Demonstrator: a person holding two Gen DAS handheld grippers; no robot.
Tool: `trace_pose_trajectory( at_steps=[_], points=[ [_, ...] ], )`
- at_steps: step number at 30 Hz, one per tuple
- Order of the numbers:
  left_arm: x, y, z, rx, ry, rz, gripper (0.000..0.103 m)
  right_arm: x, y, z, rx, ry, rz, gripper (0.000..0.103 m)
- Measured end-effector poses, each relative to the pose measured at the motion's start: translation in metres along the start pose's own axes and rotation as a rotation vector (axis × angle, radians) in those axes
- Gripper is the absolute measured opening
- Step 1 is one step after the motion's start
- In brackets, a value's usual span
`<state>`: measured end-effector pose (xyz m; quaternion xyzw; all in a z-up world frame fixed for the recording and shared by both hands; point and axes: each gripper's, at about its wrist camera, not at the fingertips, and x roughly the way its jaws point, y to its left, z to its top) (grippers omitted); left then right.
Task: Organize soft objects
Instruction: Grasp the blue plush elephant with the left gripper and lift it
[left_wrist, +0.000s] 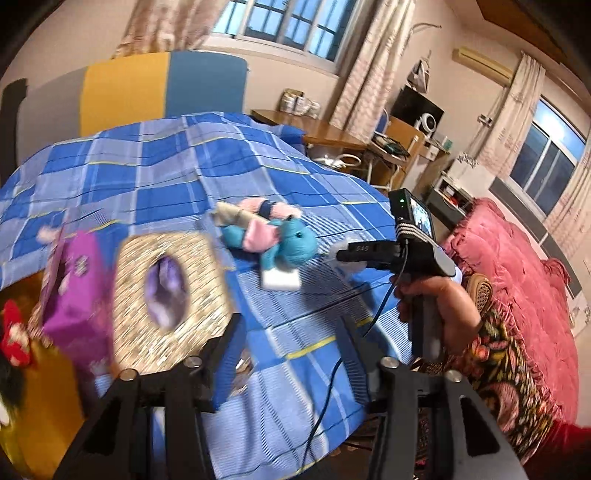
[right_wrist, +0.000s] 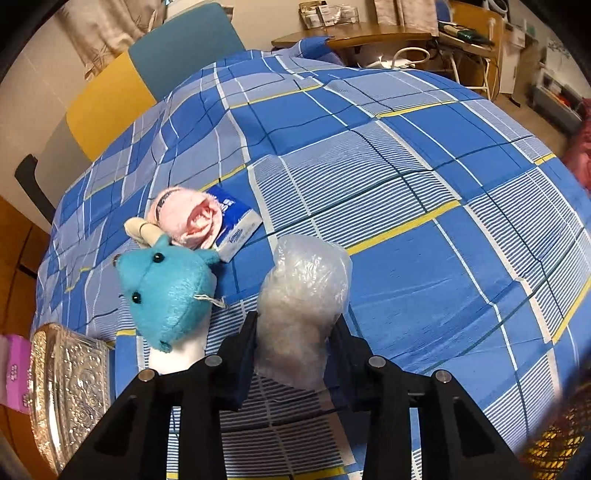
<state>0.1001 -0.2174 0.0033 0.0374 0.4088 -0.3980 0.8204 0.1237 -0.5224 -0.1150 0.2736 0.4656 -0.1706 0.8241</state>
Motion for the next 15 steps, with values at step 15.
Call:
trace_pose_trajectory(
  at_steps=[15],
  points=[
    [0.145, -0.035, 0.079, 0.077, 0.148, 0.127, 0.070, -0.006, -0.009, 0.008, 0.043, -0.006, 0.028, 0.038]
  ],
)
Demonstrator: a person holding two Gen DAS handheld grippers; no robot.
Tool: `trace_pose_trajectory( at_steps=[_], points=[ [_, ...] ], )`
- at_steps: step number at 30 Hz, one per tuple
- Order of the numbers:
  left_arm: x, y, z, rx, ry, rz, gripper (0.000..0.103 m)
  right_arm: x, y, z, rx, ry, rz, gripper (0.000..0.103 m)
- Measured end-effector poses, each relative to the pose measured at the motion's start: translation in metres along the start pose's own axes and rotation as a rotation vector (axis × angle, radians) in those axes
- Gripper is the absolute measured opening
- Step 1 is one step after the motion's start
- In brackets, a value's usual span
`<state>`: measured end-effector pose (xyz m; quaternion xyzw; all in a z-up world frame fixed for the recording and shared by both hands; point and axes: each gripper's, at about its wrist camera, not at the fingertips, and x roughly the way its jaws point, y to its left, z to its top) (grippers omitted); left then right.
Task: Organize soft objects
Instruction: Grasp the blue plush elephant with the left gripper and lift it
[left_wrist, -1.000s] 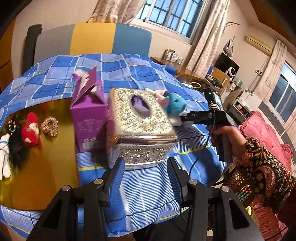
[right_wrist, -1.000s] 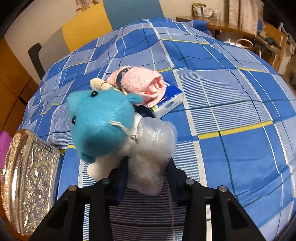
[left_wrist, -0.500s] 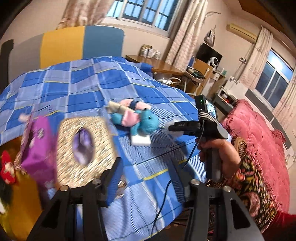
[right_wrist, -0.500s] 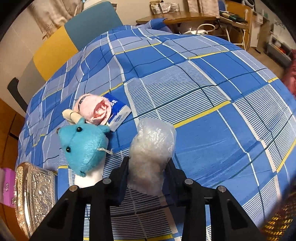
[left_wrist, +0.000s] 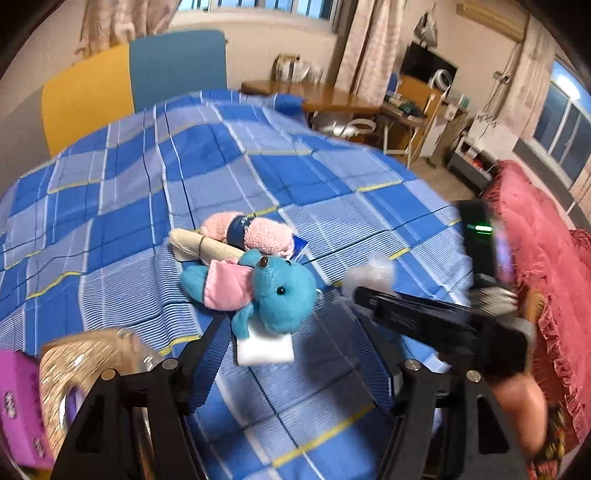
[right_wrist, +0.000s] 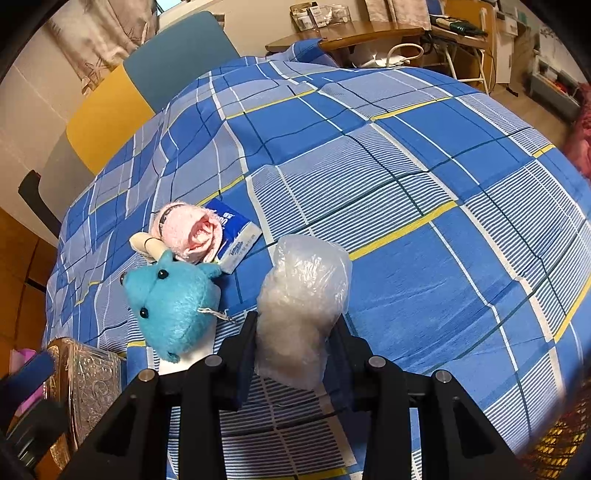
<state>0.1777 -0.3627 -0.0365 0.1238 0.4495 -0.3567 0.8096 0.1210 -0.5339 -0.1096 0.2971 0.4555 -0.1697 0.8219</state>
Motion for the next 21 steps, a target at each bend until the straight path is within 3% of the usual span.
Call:
trace_pose_trajectory(
  at_steps=[5, 10, 18, 20, 21],
  points=[
    [0.050, 0.002, 0.017, 0.013, 0.074, 0.040, 0.070, 0.002, -0.005, 0.001, 0.025, 0.010, -0.008, 0.038],
    [0.078, 0.005, 0.025, 0.017, 0.097, 0.082, 0.070, 0.003, -0.006, 0.001, 0.035, 0.023, 0.002, 0.038],
    [0.092, 0.001, 0.024, 0.028, 0.083, 0.036, 0.068, 0.006, -0.010, 0.002, 0.063, 0.037, 0.002, 0.038],
    [0.092, 0.001, 0.023, 0.028, 0.075, 0.032, 0.062, 0.006, -0.011, 0.002, 0.067, 0.037, 0.002, 0.038],
    [0.091, 0.001, 0.022, 0.027, 0.067, 0.023, 0.053, 0.006, -0.011, 0.002, 0.068, 0.037, -0.004, 0.038]
  ],
)
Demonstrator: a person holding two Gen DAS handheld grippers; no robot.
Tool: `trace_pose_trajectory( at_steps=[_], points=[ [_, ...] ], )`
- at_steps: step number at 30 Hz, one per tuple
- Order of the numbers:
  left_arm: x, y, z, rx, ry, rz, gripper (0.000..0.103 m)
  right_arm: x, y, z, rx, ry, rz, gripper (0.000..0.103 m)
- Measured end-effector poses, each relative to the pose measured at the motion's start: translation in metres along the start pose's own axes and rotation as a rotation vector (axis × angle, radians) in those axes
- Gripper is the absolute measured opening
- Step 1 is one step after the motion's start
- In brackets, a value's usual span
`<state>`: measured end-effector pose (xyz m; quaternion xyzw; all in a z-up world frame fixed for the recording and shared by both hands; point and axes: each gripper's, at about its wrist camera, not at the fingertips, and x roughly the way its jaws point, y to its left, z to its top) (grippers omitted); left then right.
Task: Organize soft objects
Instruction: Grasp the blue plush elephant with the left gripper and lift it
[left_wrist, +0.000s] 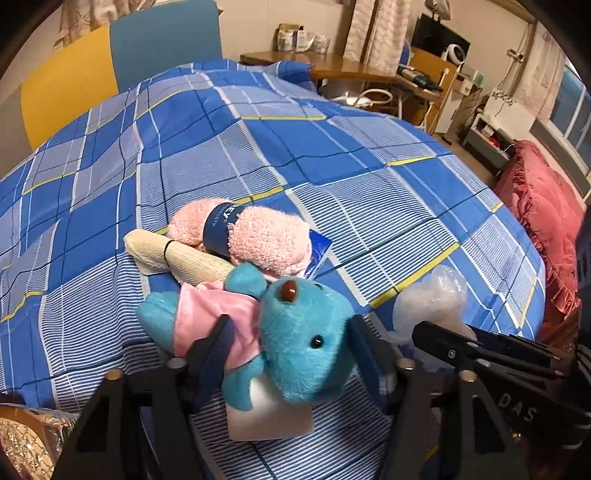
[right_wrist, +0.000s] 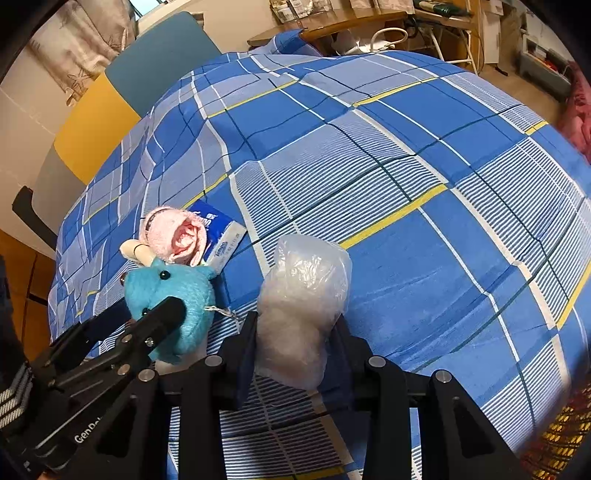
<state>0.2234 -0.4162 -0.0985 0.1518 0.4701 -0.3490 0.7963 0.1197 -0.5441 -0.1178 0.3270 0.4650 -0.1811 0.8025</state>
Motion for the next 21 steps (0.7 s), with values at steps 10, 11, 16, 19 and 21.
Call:
trace_pose_trajectory(
  at_steps=[10, 11, 16, 19, 21],
  points=[
    [-0.020, 0.005, -0.004, -0.019, -0.038, -0.024, 0.035, -0.001, -0.003, 0.001, 0.012, -0.003, 0.003, 0.038],
    [-0.025, 0.008, -0.004, -0.033, -0.050, -0.029, 0.034, -0.001, -0.004, 0.001, 0.014, -0.006, 0.007, 0.038],
    [-0.055, 0.014, -0.002, -0.063, -0.121, -0.056, 0.034, -0.002, -0.003, 0.001, 0.005, -0.014, 0.003, 0.038],
    [-0.077, 0.016, 0.001, -0.075, -0.164, -0.069, 0.034, -0.001, -0.002, 0.000, 0.002, -0.011, 0.007, 0.038],
    [-0.089, 0.018, 0.003, -0.079, -0.183, -0.078, 0.034, -0.002, -0.001, 0.000, -0.003, -0.016, 0.011, 0.038]
  ],
)
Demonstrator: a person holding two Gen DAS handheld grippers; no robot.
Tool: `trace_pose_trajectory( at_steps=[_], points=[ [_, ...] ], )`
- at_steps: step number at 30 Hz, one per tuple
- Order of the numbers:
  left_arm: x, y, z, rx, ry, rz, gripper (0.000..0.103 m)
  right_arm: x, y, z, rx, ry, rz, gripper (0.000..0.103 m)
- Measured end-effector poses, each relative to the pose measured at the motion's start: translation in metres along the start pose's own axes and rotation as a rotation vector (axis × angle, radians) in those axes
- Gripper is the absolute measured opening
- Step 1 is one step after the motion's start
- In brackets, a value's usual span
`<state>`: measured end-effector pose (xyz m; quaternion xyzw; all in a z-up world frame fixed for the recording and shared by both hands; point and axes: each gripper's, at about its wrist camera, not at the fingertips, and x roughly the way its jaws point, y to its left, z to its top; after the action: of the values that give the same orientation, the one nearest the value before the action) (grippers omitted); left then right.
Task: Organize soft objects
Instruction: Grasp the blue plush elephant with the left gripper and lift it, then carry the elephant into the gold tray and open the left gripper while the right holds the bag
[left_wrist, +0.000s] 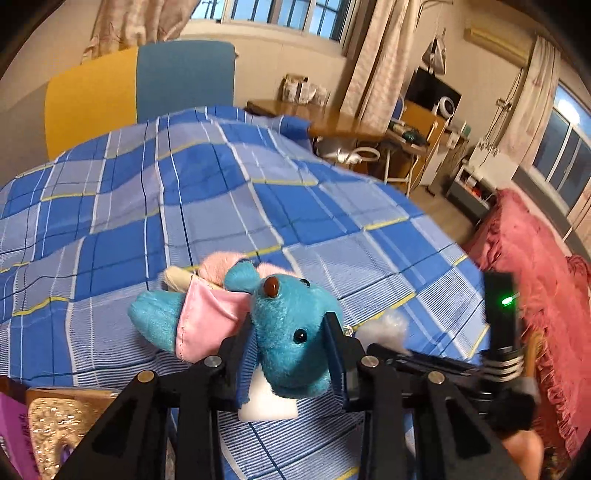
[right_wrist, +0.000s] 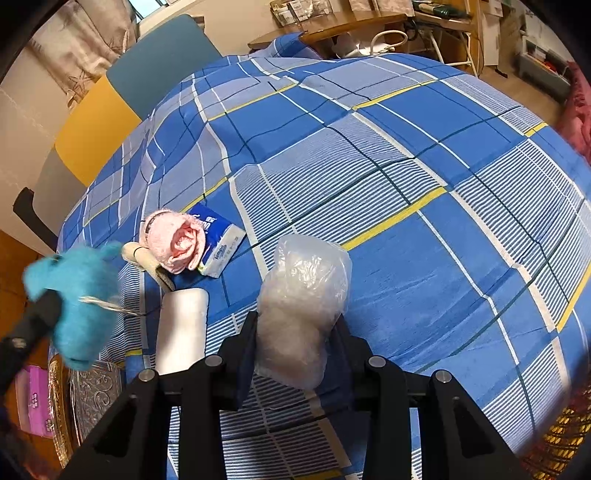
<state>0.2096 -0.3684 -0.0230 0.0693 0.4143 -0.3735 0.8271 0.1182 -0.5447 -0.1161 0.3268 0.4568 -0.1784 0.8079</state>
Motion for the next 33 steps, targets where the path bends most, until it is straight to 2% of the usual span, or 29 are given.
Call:
trace_pose_trajectory(
  at_steps=[11, 19, 28, 33],
  points=[
    [-0.090, 0.013, 0.005, 0.014, -0.131, -0.024, 0.034, 0.000, 0.010, -0.002, -0.051, -0.012, 0.025, 0.038],
    [-0.171, 0.047, 0.001, -0.013, -0.240, -0.031, 0.034, 0.000, 0.013, -0.004, -0.075, -0.019, 0.030, 0.038],
    [-0.250, 0.126, -0.016, -0.059, -0.331, 0.085, 0.034, -0.005, 0.019, -0.004, -0.105, -0.060, 0.027, 0.038],
    [-0.261, 0.179, -0.040, -0.105, -0.303, 0.153, 0.034, -0.006, 0.019, -0.003, -0.107, -0.074, 0.029, 0.038]
  ],
)
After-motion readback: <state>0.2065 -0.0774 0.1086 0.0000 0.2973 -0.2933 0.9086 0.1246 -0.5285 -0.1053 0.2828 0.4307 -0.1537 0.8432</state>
